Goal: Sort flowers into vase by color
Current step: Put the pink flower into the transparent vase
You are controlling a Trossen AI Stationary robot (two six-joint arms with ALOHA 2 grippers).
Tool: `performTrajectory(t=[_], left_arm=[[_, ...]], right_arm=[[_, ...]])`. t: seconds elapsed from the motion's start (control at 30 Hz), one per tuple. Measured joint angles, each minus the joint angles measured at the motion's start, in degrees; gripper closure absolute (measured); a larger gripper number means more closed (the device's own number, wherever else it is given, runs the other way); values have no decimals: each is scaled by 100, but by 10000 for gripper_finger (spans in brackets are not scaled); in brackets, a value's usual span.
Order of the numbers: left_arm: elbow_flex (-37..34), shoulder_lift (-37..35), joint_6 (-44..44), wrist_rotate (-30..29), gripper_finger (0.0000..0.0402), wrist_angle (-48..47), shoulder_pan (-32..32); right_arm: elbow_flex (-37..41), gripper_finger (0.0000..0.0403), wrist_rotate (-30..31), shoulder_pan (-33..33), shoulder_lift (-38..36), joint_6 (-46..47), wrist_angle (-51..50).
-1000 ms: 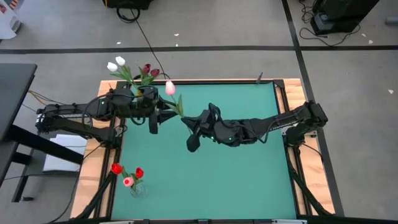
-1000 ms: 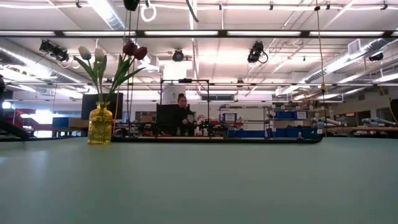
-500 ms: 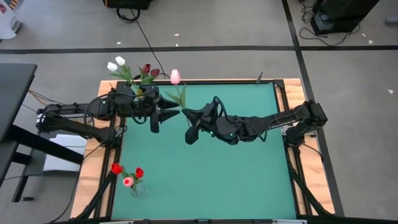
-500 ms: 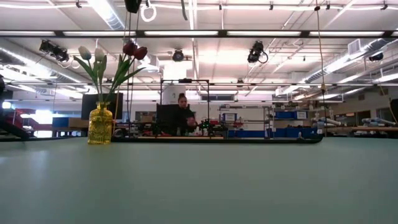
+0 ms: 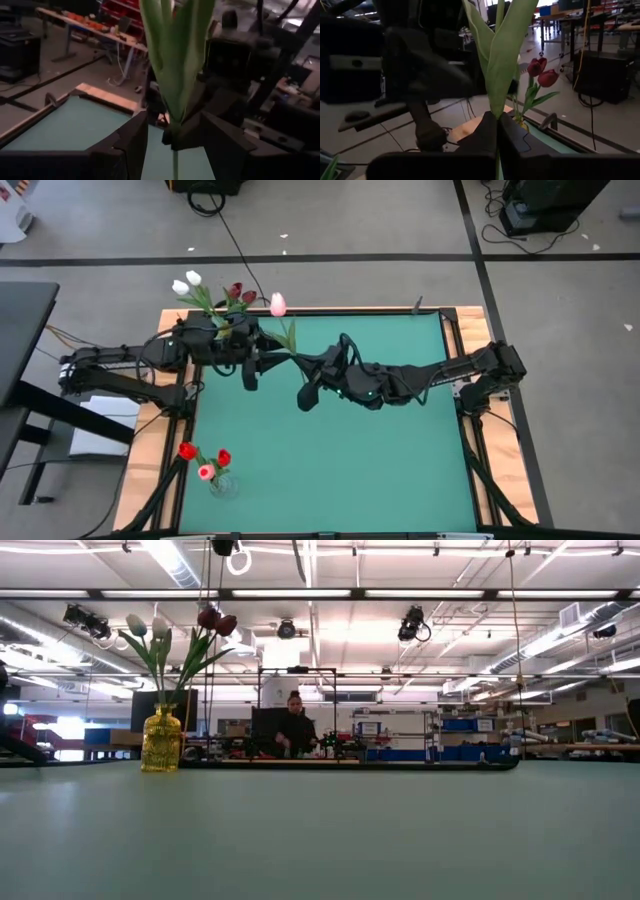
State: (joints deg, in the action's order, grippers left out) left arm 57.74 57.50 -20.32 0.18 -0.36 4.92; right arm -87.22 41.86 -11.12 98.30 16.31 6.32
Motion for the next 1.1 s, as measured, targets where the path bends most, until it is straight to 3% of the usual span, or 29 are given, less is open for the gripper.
performTrajectory(t=[0.33, 0.57, 0.67, 0.73, 0.93, 1.1], left_arm=[[-4, 222, 151, 236, 234, 415, 37], [-4, 200, 139, 284, 329, 417, 220], [-4, 200, 173, 421, 382, 394, 287], [-4, 196, 247, 426, 389, 288, 330], [-4, -161, 622, 416, 393, -518, 443], [-4, -555, 948, 415, 394, -1330, 468]], right_arm=[[0, 393, -261, 88, 0, -173, 43], [0, 387, -246, 88, 0, -194, 69], [0, 363, -227, 98, 0, -195, 67], [0, 340, -226, 113, -7, -189, 31], [0, 279, -123, 137, -491, 54, -1049], [-2, 273, 28, 1, -1260, 46, -2433]])
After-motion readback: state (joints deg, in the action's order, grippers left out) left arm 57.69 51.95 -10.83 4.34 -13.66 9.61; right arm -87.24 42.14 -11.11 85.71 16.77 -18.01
